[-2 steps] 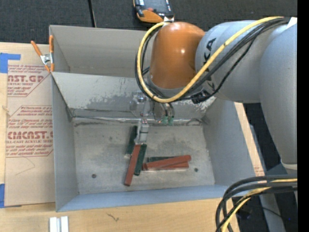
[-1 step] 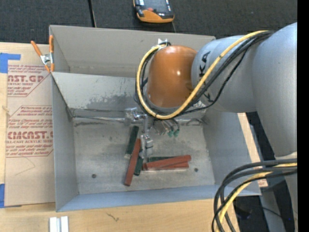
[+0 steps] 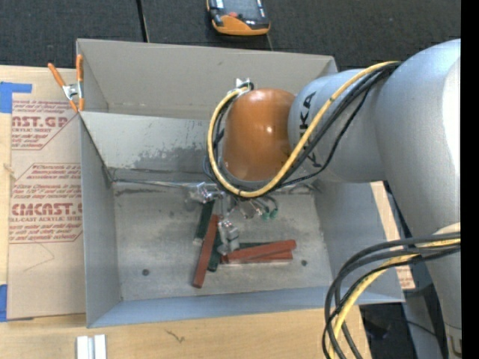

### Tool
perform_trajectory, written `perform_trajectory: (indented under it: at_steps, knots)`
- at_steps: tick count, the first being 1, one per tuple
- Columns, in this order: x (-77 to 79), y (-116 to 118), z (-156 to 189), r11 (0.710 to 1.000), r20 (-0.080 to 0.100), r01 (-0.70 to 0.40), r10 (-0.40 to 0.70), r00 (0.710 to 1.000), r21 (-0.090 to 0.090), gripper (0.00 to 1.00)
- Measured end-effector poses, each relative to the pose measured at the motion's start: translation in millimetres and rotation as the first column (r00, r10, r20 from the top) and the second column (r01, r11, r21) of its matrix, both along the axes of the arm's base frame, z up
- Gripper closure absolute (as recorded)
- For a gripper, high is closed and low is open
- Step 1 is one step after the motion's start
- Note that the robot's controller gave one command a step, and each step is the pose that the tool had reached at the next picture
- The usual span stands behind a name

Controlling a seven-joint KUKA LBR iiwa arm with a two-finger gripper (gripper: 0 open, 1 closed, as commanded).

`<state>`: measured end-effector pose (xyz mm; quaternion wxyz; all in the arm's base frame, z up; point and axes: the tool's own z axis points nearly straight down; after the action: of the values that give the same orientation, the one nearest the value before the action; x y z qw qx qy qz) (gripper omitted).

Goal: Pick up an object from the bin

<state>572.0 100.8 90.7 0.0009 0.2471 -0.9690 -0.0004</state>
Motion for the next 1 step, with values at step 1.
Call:
perform_trajectory:
  at_steps: [1]
  knots:
    - [16.7, 7.2, 35.0, 0.974, 0.004, -0.229, 0.229, 0.973, 0.001, 0.00]
